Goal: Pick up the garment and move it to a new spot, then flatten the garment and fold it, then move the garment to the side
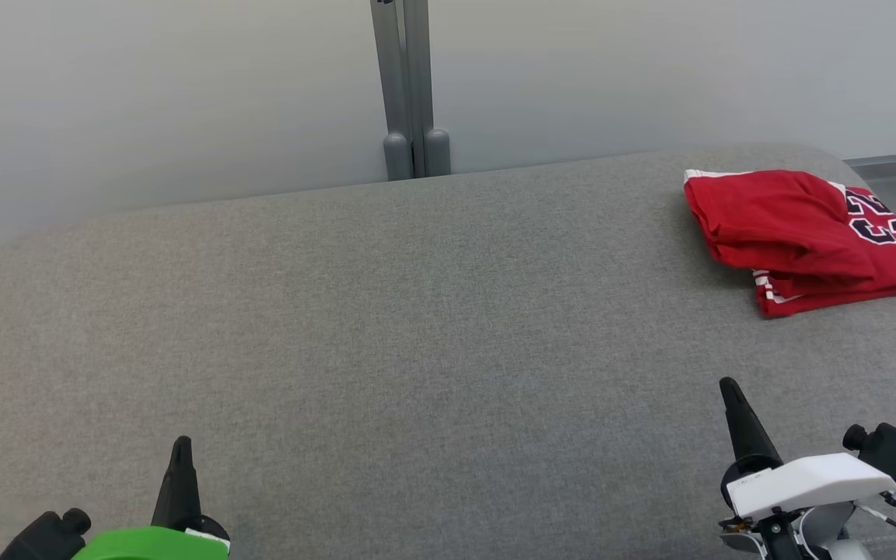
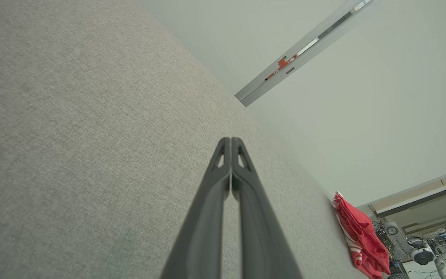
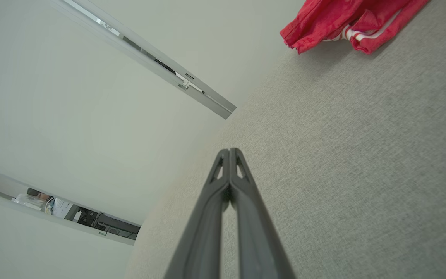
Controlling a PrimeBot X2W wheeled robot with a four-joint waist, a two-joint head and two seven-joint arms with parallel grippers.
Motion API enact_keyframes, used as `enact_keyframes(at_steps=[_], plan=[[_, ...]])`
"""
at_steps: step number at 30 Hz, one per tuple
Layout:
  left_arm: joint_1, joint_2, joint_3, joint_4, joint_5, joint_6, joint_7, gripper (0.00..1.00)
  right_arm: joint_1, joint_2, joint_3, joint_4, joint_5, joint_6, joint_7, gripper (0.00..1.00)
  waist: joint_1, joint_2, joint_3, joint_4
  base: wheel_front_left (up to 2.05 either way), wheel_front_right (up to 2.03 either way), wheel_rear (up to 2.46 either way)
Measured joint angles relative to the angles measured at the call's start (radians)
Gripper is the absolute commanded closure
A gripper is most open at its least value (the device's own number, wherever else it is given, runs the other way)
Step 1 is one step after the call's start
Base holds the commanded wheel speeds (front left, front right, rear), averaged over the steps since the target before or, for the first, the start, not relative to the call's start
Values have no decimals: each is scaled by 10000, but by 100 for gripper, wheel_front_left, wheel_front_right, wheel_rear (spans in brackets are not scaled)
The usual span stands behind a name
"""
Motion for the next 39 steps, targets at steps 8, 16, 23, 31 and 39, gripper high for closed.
enact_keyframes(at_steps=[8, 16, 23, 31, 39], plan=[[-251, 23, 123, 104, -986, -96, 240, 100, -109, 4, -174, 29, 892, 0, 245, 100, 0, 0, 59, 27, 0, 0, 0], [-468, 31, 230, 194, -1808, -194, 468, 100, -216, 13, -339, 54, 1737, 0, 479, 100, 0, 0, 118, 54, 0, 0, 0], [-643, 36, 343, 253, -2527, -311, 646, 100, -340, 33, -479, 75, 2408, -4, 660, 100, 0, 0, 170, 77, 0, 0, 0], [-828, 36, 453, 322, -3260, -405, 849, 100, -428, 46, -629, 92, 3104, -8, 863, 100, 0, 0, 228, 104, 0, 0, 0], [-1008, 36, 550, 399, -3967, -495, 1047, 100, -539, 67, -771, 117, 3776, -8, 1041, 100, 0, 0, 287, 131, 0, 0, 0]])
